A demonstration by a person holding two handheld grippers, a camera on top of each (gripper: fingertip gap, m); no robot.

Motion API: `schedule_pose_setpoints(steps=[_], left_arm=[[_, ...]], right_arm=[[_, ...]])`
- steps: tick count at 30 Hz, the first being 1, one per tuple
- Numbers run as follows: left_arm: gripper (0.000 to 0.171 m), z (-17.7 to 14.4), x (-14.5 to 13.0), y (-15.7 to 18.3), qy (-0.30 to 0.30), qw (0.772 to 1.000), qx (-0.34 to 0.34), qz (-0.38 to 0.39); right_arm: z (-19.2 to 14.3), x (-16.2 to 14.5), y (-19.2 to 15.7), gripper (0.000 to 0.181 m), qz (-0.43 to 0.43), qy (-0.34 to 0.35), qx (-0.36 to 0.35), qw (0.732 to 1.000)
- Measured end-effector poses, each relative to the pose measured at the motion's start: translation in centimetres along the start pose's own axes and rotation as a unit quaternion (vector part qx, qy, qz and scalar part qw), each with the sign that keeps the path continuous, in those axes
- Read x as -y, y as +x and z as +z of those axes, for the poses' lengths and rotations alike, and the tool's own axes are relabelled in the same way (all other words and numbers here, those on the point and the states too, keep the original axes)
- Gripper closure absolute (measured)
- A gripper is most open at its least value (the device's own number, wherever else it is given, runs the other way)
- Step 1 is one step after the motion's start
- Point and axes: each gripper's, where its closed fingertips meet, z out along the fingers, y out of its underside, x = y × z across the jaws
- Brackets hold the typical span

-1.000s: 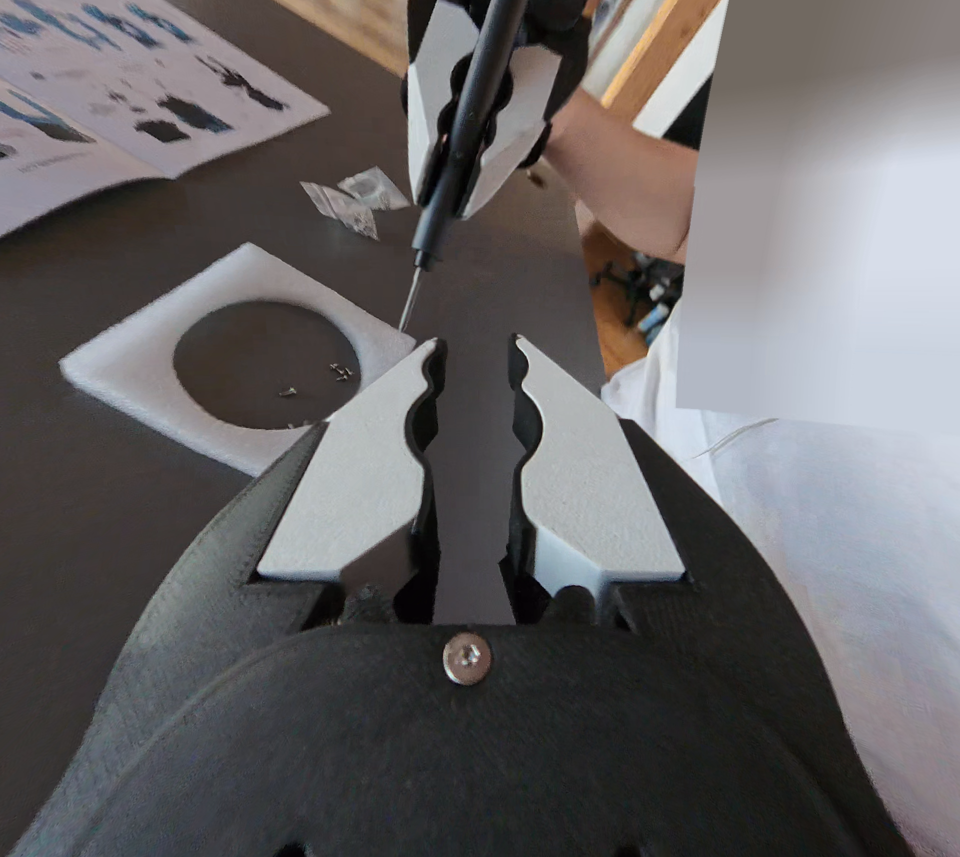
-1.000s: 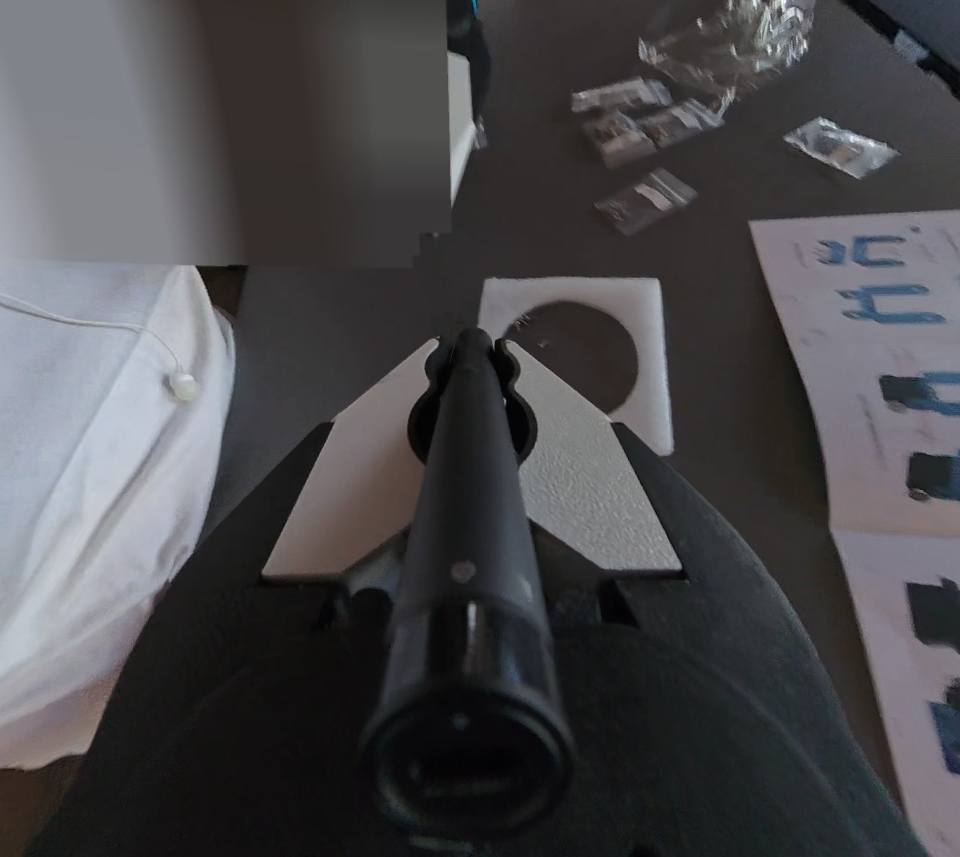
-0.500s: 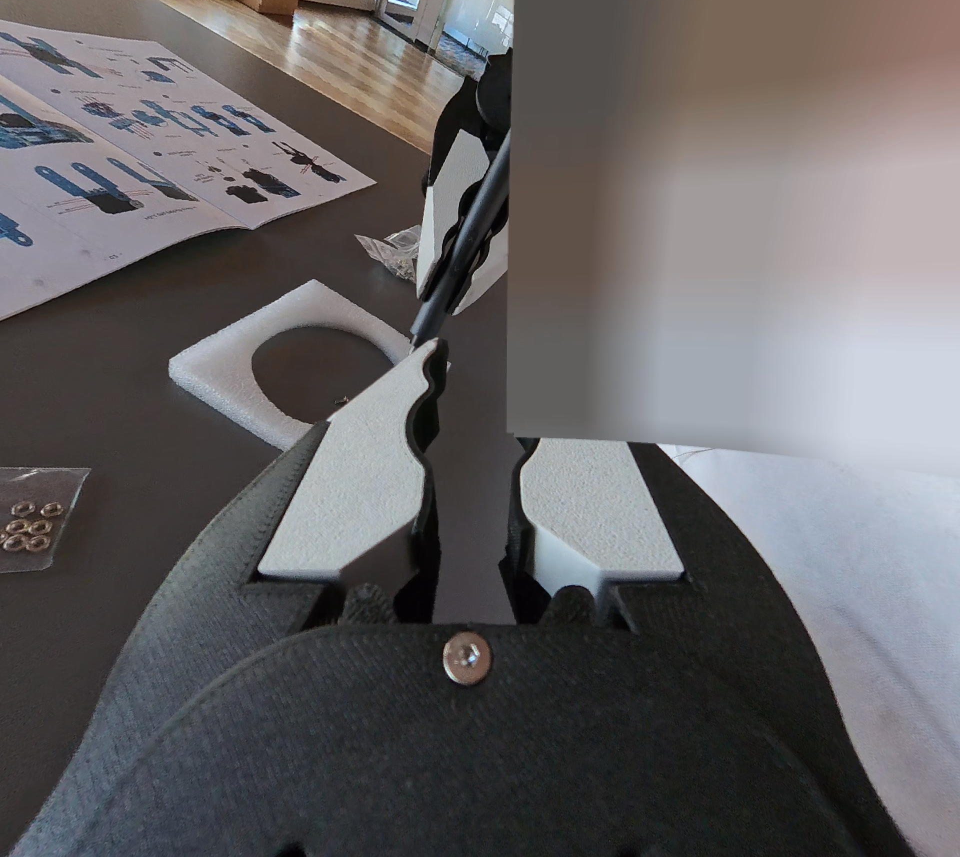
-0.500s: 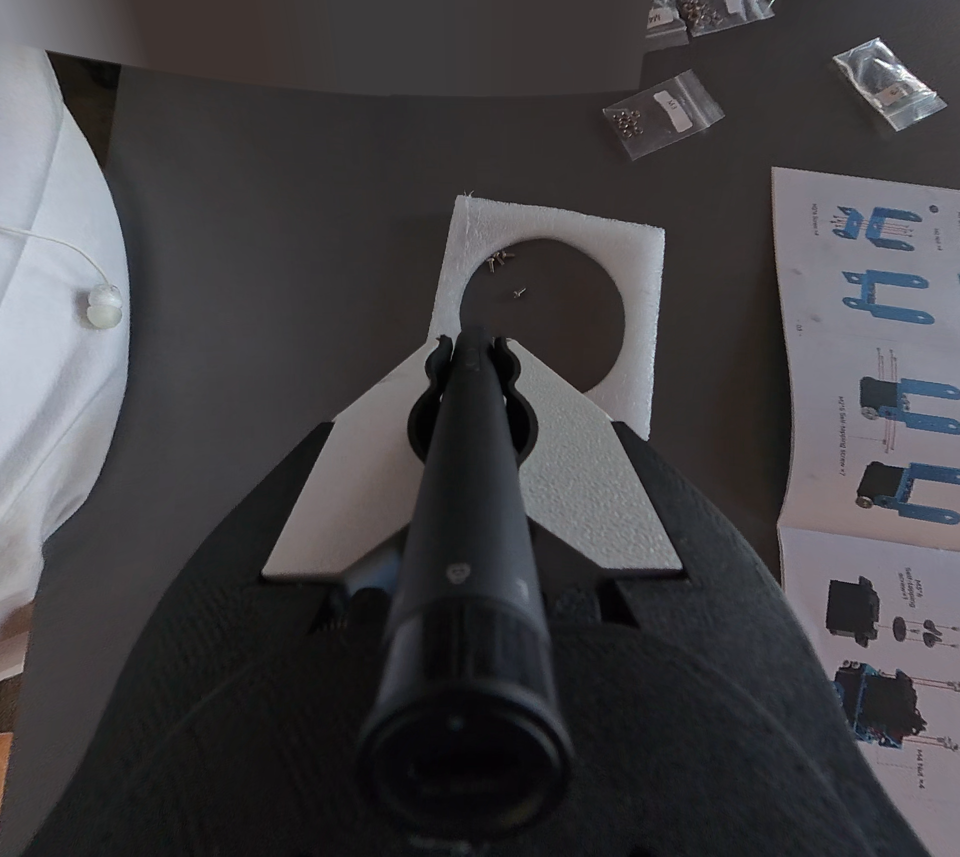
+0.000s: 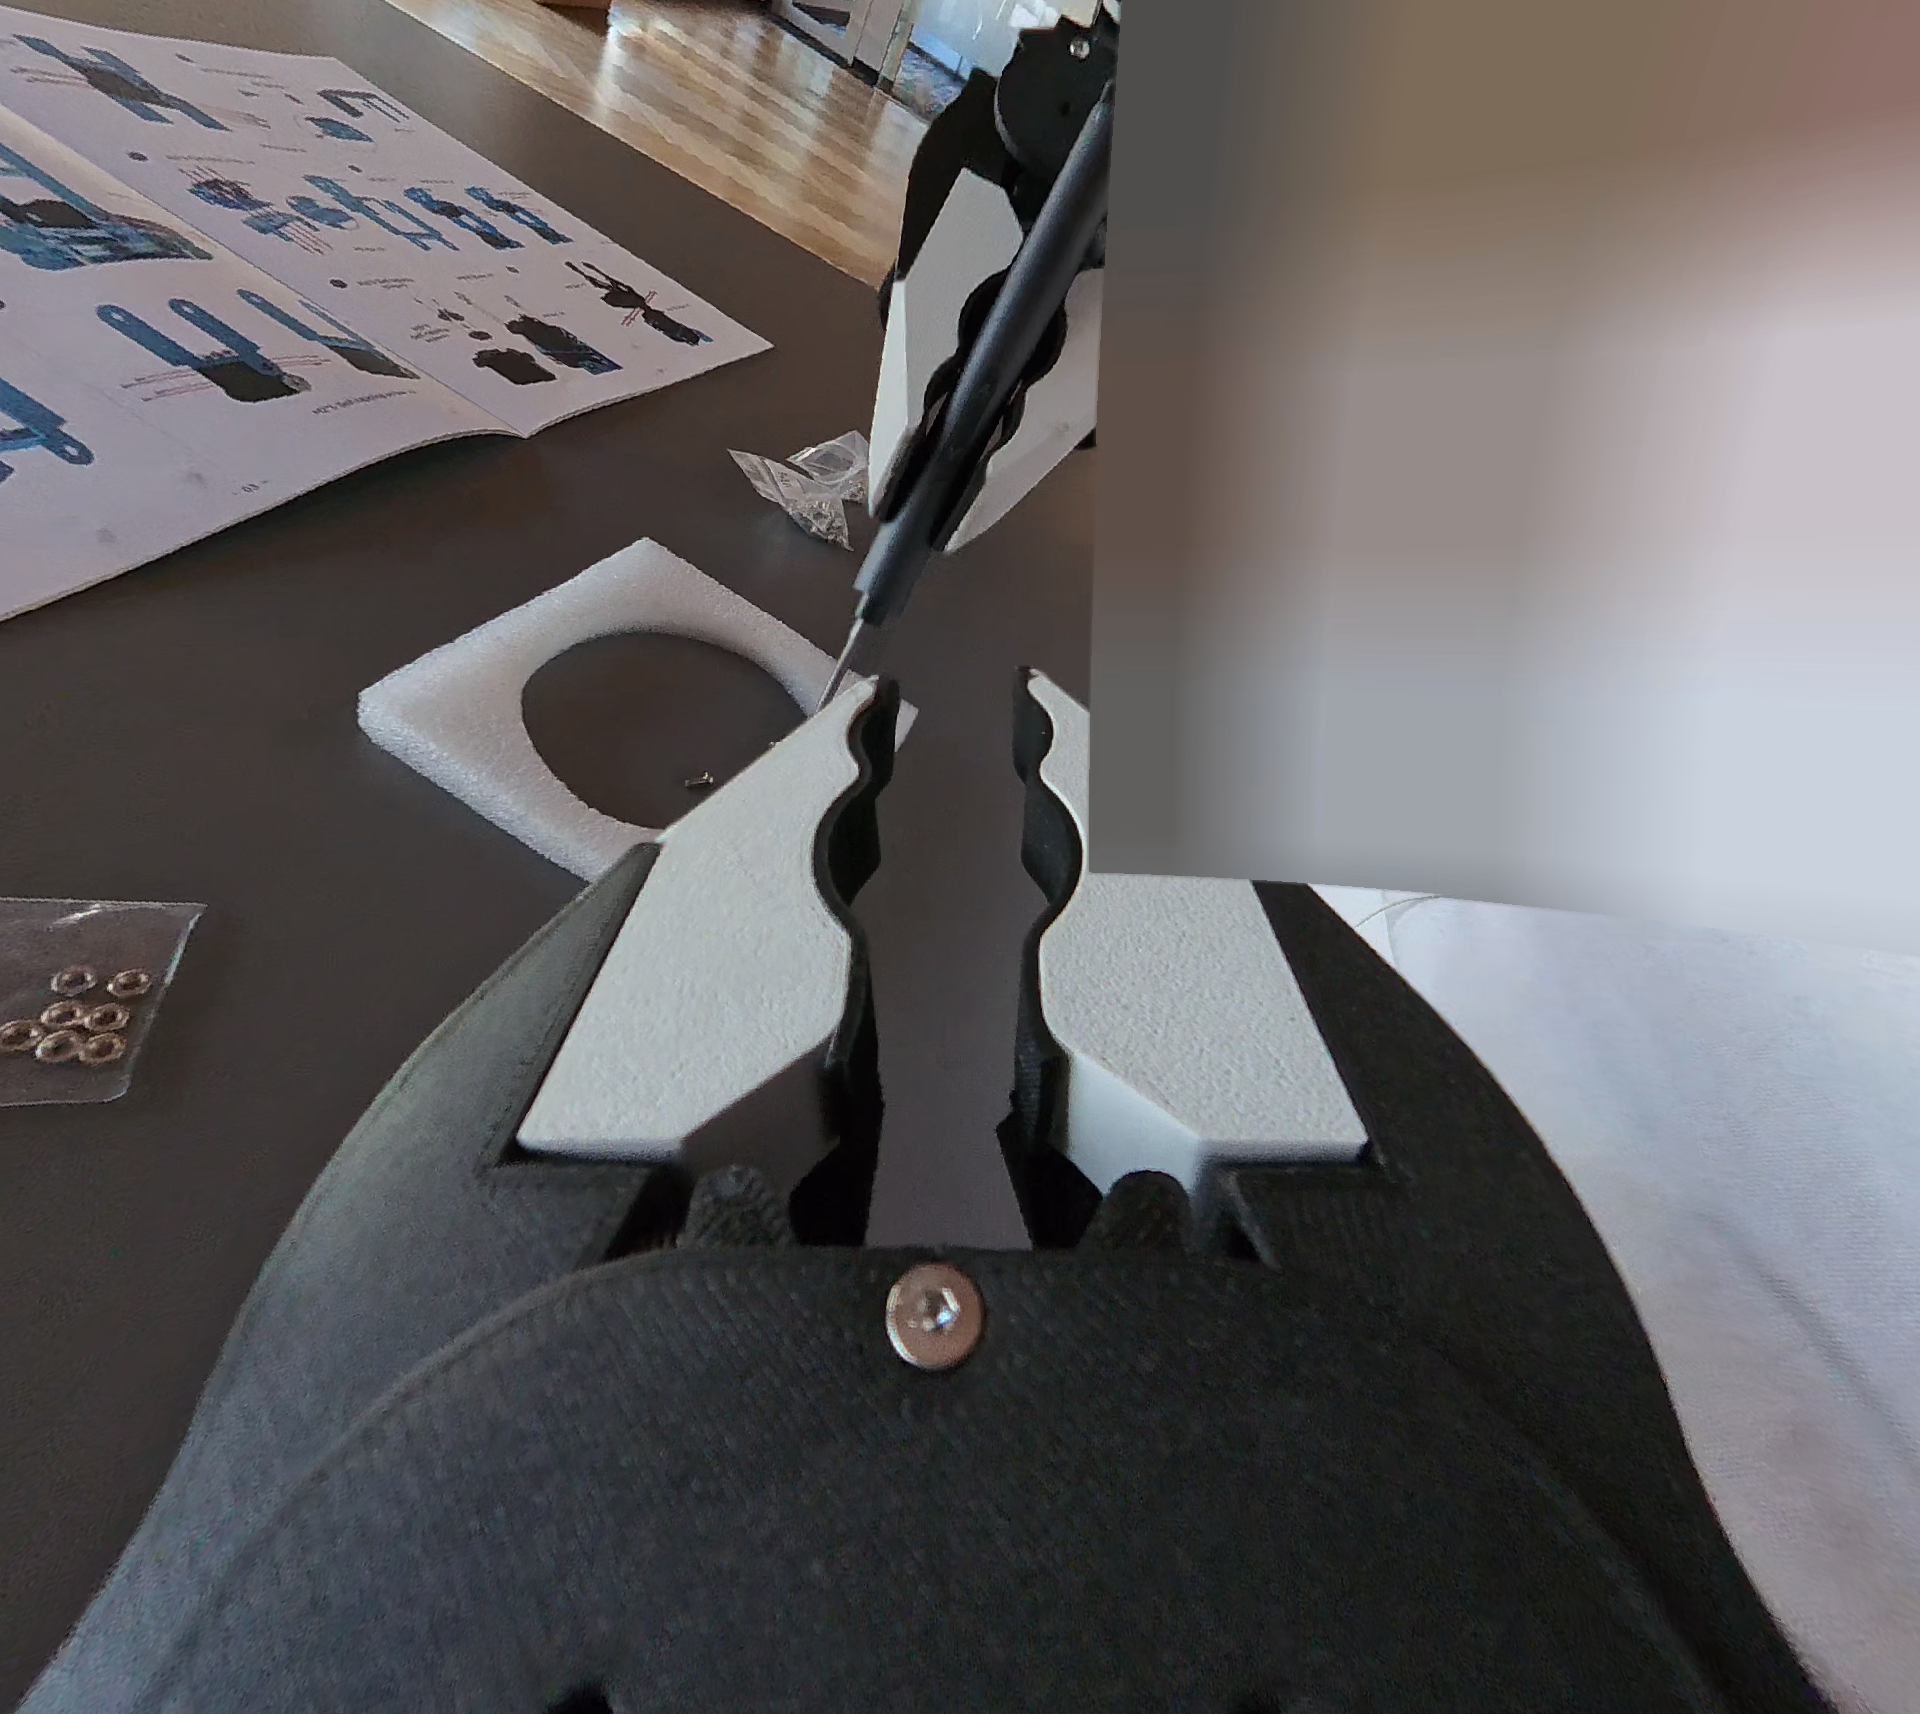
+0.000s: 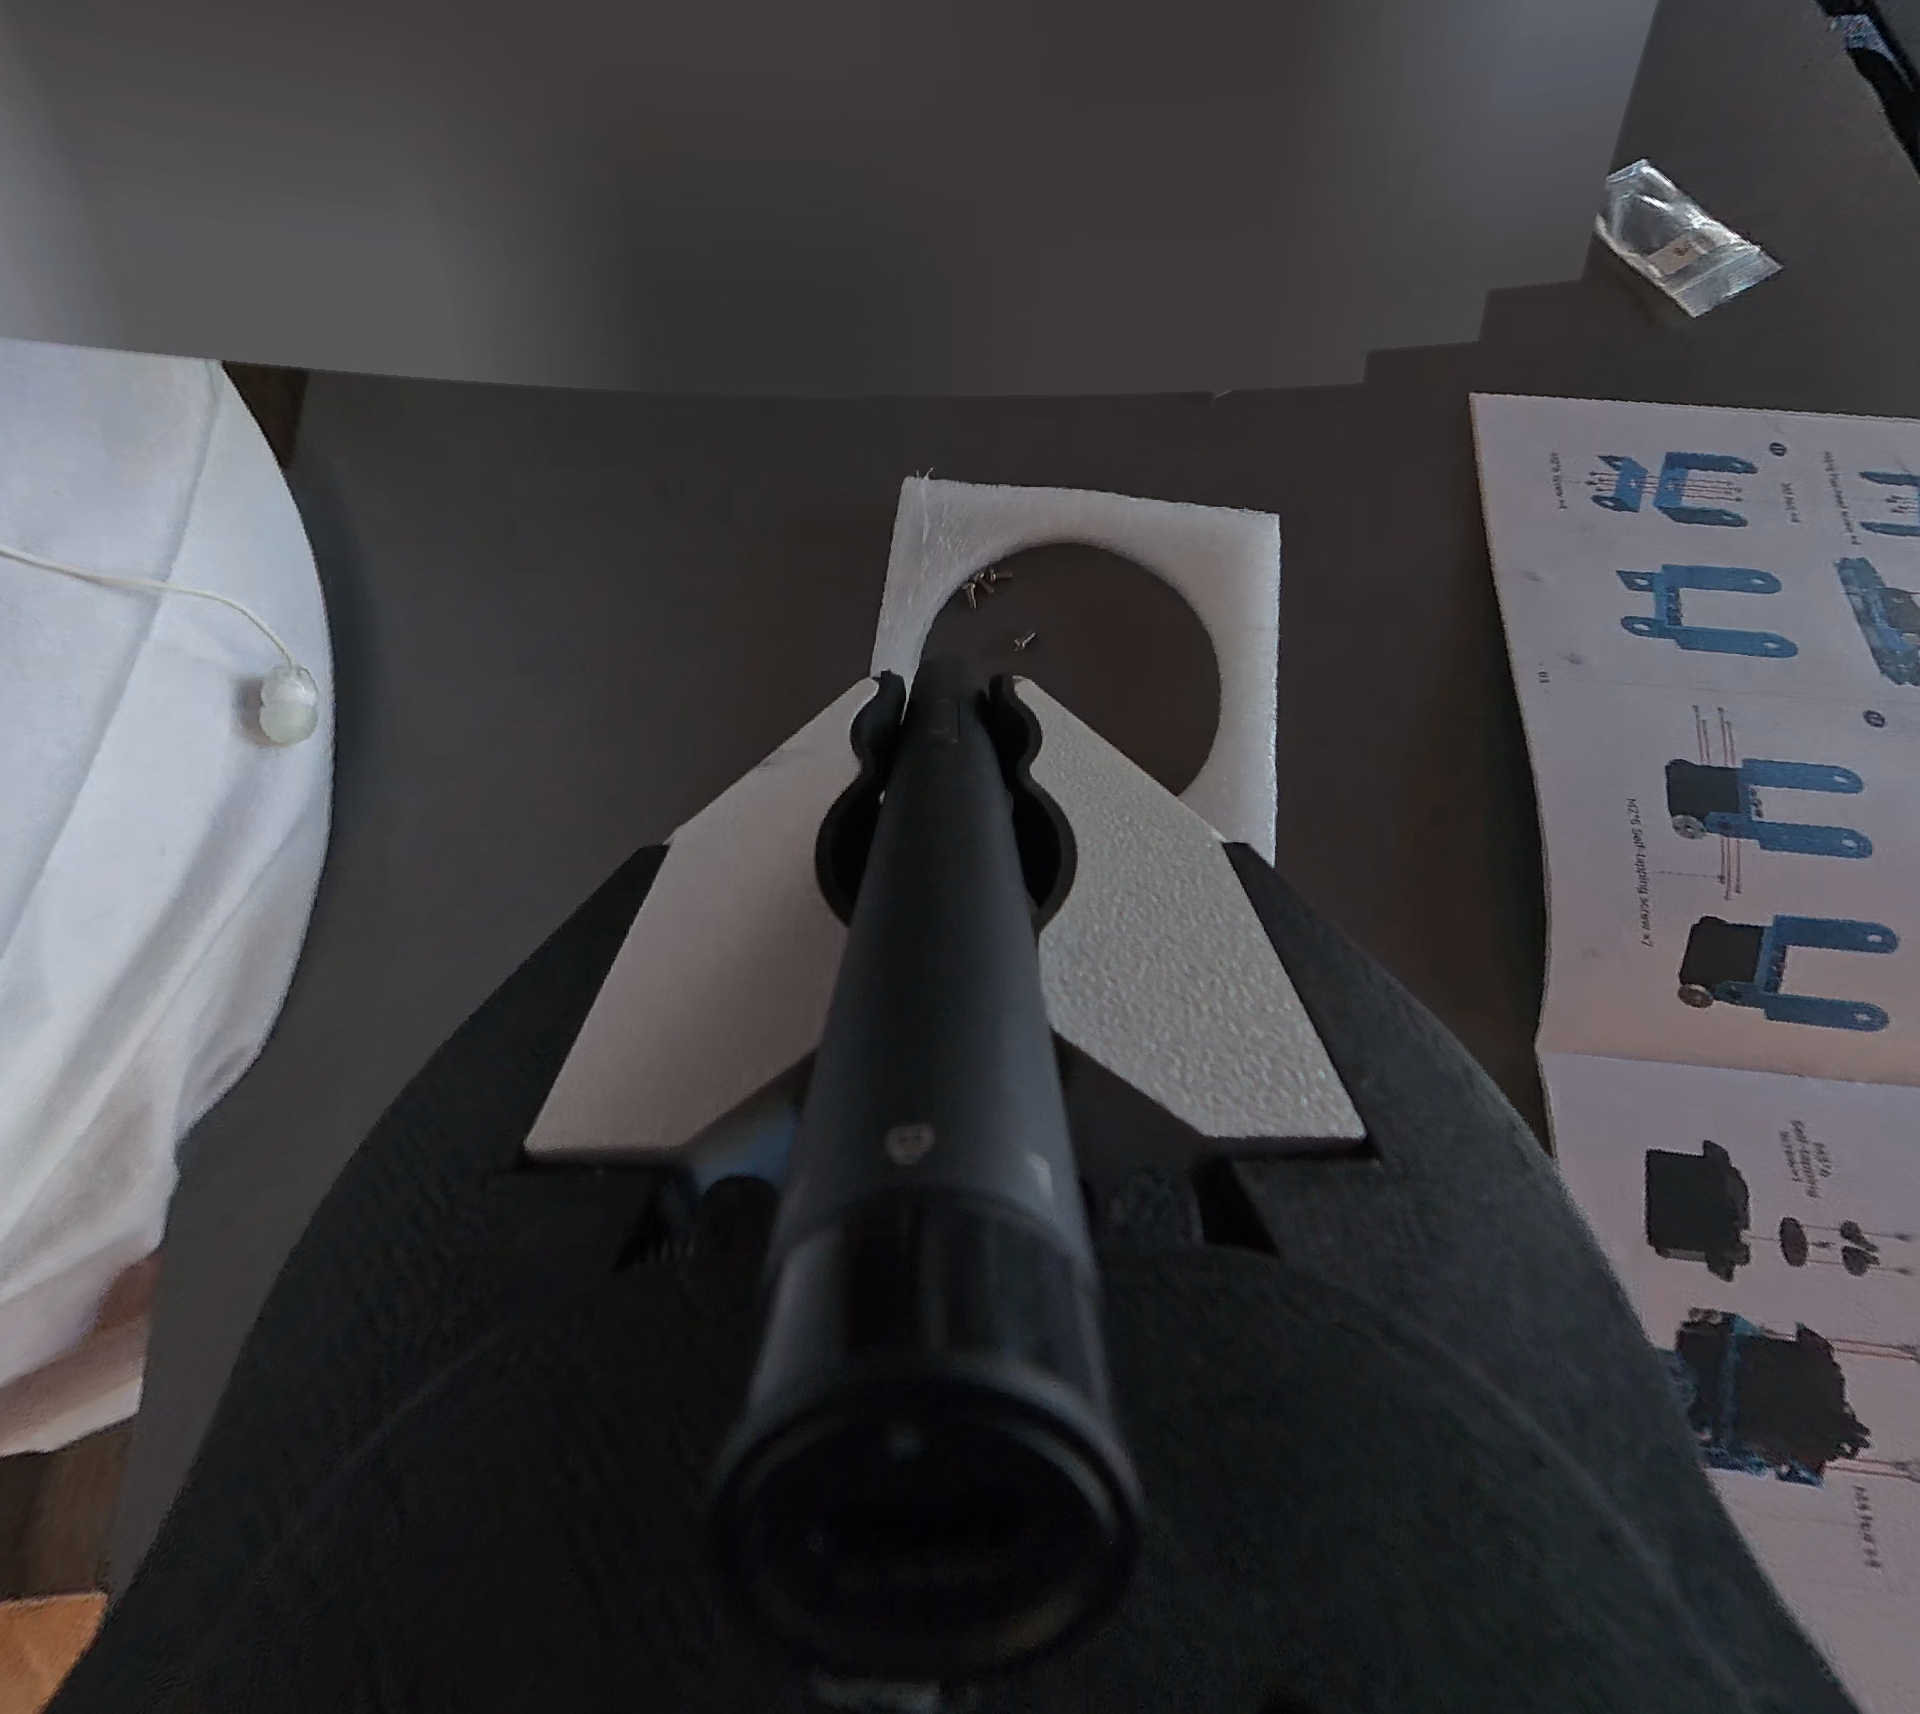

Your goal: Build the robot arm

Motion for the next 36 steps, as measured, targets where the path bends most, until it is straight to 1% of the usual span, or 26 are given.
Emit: schedule_pose_setpoints(steps=[1, 5, 7, 11, 15, 18, 20, 23, 27, 30, 31, 33, 36], left_arm=[[0.150, 0.1, -0.2, -0.1, -0.005, 1.000, 0.004, 0.001], [0.149, 0.6, -1.0, -0.5, -0.027, 0.999, 0.020, 0.008], [0.149, 0.7, -0.8, -0.3, -0.026, 0.999, 0.025, 0.014], [0.149, 0.1, -0.1, 0.4, -0.018, 0.997, 0.067, 0.036], [0.148, -1.4, 0.5, 3.2, 0.013, 0.989, 0.138, 0.051], [0.145, -4.1, 0.2, 5.7, 0.051, 0.973, 0.222, 0.045], [0.144, -6.7, -0.8, 7.6, 0.075, 0.958, 0.276, 0.038], [0.144, -11.8, -3.0, 10.2, 0.099, 0.932, 0.348, 0.028], [0.141, -20.2, -7.0, 12.6, 0.107, 0.899, 0.423, 0.020], [0.140, -27.0, -9.9, 13.4, 0.113, 0.882, 0.457, 0.020], [0.139, -29.0, -10.7, 13.5, 0.113, 0.881, 0.458, 0.023], [0.140, -32.7, -12.0, 13.8, 0.114, 0.890, 0.440, 0.033], [0.139, -37.8, -13.4, 13.5, 0.083, 0.906, 0.415, 0.030]], right_arm=[[-0.2, 0.2, 0.0, 0.163, 0.011, 0.009, 0.004, 1.000], [-1.4, 1.6, 0.1, 0.163, 0.050, 0.048, 0.011, 0.998], [-2.2, 2.5, 0.0, 0.163, 0.068, 0.069, 0.016, 0.995], [-3.8, 5.2, -0.9, 0.163, 0.088, 0.119, 0.043, 0.988], [-4.5, 8.4, -2.5, 0.163, 0.070, 0.149, 0.090, 0.982], [-3.6, 10.8, -3.8, 0.163, 0.046, 0.158, 0.133, 0.977], [-2.5, 12.7, -5.1, 0.163, 0.032, 0.166, 0.168, 0.971], [0.0, 15.7, -6.8, 0.163, 0.017, 0.171, 0.193, 0.966], [4.5, 20.0, -9.5, 0.163, 0.012, 0.184, 0.198, 0.963], [8.7, 23.0, -11.1, 0.163, 0.018, 0.192, 0.181, 0.964], [10.0, 24.0, -11.6, 0.163, 0.020, 0.198, 0.171, 0.965], [12.5, 25.9, -12.5, 0.163, 0.030, 0.207, 0.154, 0.966], [15.6, 29.0, -13.8, 0.163, 0.049, 0.228, 0.137, 0.963]])
